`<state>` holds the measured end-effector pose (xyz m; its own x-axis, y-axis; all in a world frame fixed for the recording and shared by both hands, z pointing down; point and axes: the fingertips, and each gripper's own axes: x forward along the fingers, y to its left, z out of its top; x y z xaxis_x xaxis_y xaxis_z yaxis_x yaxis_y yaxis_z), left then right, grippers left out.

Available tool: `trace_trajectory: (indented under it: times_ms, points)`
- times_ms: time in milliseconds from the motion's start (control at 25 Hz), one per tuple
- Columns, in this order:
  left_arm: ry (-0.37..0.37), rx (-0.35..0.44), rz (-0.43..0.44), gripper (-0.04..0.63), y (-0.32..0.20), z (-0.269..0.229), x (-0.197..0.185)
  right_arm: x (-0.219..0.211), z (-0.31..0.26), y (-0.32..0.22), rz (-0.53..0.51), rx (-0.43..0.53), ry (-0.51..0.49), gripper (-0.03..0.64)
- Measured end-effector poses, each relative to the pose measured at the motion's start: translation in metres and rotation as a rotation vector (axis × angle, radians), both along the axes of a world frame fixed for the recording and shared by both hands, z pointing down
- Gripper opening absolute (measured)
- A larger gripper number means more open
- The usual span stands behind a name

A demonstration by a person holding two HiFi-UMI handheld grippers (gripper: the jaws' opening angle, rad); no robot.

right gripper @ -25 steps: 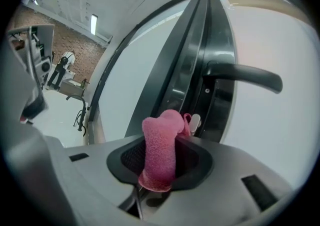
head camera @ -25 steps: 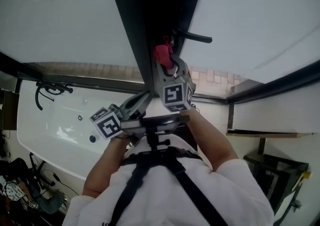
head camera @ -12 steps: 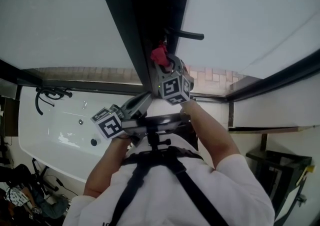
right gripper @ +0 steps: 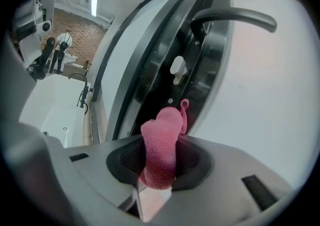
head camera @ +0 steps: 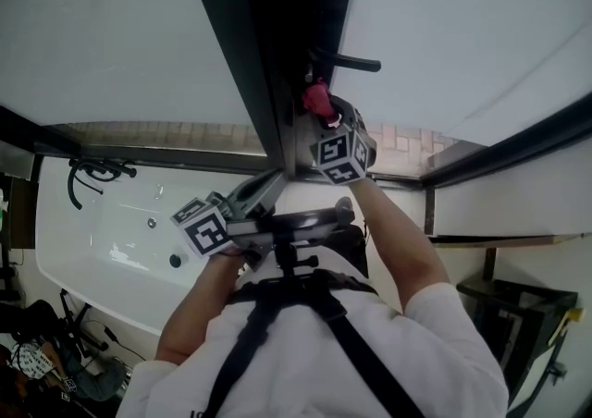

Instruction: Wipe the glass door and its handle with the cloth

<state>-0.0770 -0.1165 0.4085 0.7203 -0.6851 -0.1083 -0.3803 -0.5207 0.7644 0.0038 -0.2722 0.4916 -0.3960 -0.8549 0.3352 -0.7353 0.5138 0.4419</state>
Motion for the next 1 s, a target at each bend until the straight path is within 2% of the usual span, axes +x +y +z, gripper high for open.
trace_trajectory:
  times_ms: [200,320,520,800,920,1000]
  points:
    - [0.007,0.006,0.002,-0.008,-0.001,0.003,-0.002,0.018,-0.004,0.000,0.051,0.003,-0.014,0.110]
    - [0.017,0.024,0.014,-0.008,0.000,0.010,-0.004,0.036,-0.002,0.000,0.114,-0.007,-0.067,0.110]
    - [0.058,-0.019,0.032,-0.008,0.002,0.005,0.001,0.059,-0.024,0.005,0.190,0.027,-0.145,0.110]
    - [0.054,-0.013,0.050,-0.008,0.002,0.003,0.006,0.021,-0.107,0.020,0.088,0.127,-0.313,0.110]
    - [0.036,-0.004,0.036,-0.008,0.001,0.002,0.006,0.002,-0.133,0.026,0.028,0.123,-0.385,0.110]
    - [0.058,-0.013,0.039,-0.008,0.002,0.004,0.004,-0.010,-0.142,0.027,0.002,0.103,-0.429,0.110]
